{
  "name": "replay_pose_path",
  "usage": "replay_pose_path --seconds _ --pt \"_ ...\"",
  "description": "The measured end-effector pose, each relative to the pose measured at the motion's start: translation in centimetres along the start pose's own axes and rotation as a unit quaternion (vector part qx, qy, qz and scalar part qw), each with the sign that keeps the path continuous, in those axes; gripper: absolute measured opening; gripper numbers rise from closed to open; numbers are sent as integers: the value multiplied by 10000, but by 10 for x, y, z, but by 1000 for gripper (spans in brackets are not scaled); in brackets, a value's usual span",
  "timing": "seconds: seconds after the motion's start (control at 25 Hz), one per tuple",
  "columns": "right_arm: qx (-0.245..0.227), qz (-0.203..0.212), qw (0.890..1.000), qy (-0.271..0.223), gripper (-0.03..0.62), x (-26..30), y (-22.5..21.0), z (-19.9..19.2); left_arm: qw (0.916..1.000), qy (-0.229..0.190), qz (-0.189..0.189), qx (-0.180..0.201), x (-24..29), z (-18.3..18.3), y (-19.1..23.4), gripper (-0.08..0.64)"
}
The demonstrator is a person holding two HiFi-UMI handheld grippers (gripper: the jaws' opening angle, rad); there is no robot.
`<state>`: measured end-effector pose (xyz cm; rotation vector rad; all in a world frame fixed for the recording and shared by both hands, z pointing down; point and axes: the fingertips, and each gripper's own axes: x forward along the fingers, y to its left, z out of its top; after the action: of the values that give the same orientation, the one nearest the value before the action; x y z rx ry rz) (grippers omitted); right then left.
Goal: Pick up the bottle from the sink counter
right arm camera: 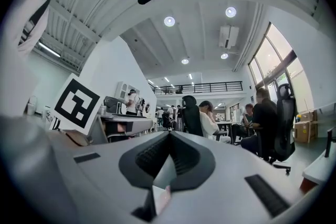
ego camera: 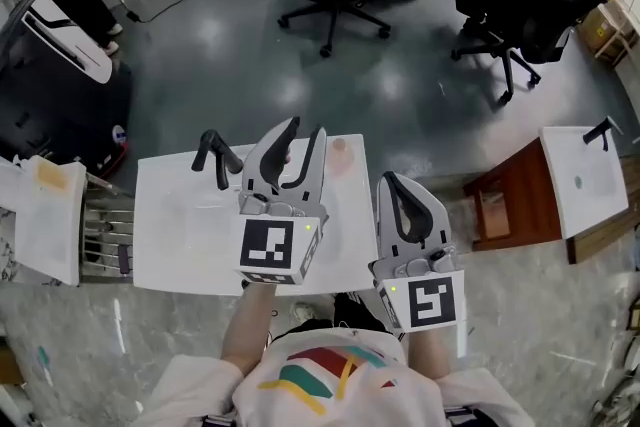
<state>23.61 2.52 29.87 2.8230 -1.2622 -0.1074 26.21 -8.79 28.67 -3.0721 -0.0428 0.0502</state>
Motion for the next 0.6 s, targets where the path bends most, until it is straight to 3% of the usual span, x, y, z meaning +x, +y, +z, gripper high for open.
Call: replay_pose_path --seconds 0.16,0.28,0.6 --pt "136 -20 9997 188 11 -1 -6 -18 9996 222 -168 -38 24 -27 -7 158" --pt "237 -50 9994 262 11 1 -13 -31 9992 353 -174 -18 44 -49 -12 305" --pt "440 -102 9964 723 11 -4 -28 -78 9903 1350 -320 40 76 -143 -26 380"
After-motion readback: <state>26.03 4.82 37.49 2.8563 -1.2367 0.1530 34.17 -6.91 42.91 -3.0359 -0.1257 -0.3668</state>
